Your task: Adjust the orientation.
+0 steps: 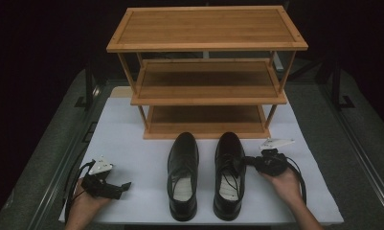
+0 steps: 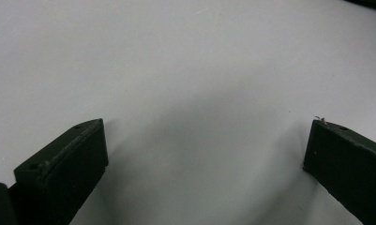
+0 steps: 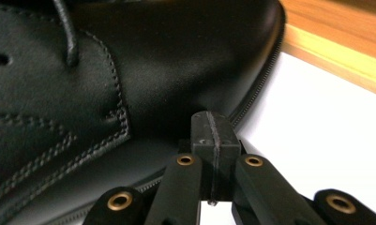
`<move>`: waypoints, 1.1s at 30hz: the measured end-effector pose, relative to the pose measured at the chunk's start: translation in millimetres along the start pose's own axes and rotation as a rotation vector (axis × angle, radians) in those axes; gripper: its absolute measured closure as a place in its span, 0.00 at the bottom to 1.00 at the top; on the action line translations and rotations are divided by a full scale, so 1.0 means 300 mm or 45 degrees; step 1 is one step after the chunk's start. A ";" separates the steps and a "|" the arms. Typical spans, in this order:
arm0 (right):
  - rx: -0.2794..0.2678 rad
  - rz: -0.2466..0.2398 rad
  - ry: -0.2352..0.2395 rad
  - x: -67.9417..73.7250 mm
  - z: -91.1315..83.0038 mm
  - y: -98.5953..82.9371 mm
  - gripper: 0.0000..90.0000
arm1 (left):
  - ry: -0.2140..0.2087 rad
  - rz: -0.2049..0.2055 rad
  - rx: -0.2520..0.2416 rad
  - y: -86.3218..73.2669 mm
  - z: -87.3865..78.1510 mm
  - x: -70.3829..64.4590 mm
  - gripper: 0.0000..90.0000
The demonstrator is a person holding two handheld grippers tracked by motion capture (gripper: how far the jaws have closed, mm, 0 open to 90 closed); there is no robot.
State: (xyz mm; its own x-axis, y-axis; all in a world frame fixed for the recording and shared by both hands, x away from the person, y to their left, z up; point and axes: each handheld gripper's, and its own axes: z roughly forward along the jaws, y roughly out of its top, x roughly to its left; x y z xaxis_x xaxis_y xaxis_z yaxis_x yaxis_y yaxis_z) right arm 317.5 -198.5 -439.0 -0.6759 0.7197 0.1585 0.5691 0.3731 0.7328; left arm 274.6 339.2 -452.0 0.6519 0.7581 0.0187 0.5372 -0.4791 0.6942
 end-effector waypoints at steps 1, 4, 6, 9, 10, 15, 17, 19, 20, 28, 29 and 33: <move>-0.005 -0.004 -0.002 0.005 0.010 0.008 1.00 | 0.000 0.001 -0.001 0.000 0.000 0.000 0.00; -0.017 -0.004 -0.002 0.011 0.016 0.012 1.00 | 0.000 0.001 0.000 0.000 0.000 0.000 0.00; -0.031 0.008 0.015 0.010 0.006 0.008 1.00 | 0.000 0.001 0.000 0.000 0.000 0.000 0.00; -0.056 0.015 0.029 0.022 -0.030 -0.013 1.00 | 0.000 0.001 0.000 0.000 0.000 0.000 0.00; -0.055 0.015 0.038 0.029 -0.040 -0.025 1.00 | 0.000 0.001 0.000 0.000 0.000 0.000 0.00; -0.053 0.006 0.053 0.066 -0.080 -0.068 1.00 | 0.001 0.003 0.001 0.000 0.000 0.000 0.00; -0.053 0.007 0.056 0.082 -0.099 -0.090 1.00 | 0.001 0.002 0.001 0.000 0.000 0.000 0.00; -0.053 0.008 0.063 0.094 -0.111 -0.107 1.00 | 0.001 0.002 -0.001 0.000 0.000 0.000 0.00; -0.048 0.012 0.067 0.103 -0.118 -0.121 1.00 | 0.001 0.003 0.000 0.000 0.000 0.000 0.00; -0.024 0.008 0.096 0.139 -0.126 -0.154 1.00 | 0.001 0.002 0.001 0.000 0.000 0.000 0.00; -0.009 -0.007 0.102 0.146 -0.113 -0.150 1.00 | 0.001 0.002 0.001 0.000 0.000 0.000 0.00; 0.009 -0.034 0.119 0.159 -0.080 -0.139 1.00 | 0.001 0.002 0.001 0.000 0.000 0.000 0.00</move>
State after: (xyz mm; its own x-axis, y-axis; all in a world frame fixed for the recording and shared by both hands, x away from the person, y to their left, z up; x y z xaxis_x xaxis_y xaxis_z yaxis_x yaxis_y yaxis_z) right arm 250.3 -193.8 -446.3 -0.7317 0.6516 0.2002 0.5532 0.3959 0.7330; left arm 274.7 339.3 -451.9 0.6521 0.7578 0.0201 0.5369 -0.4804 0.6935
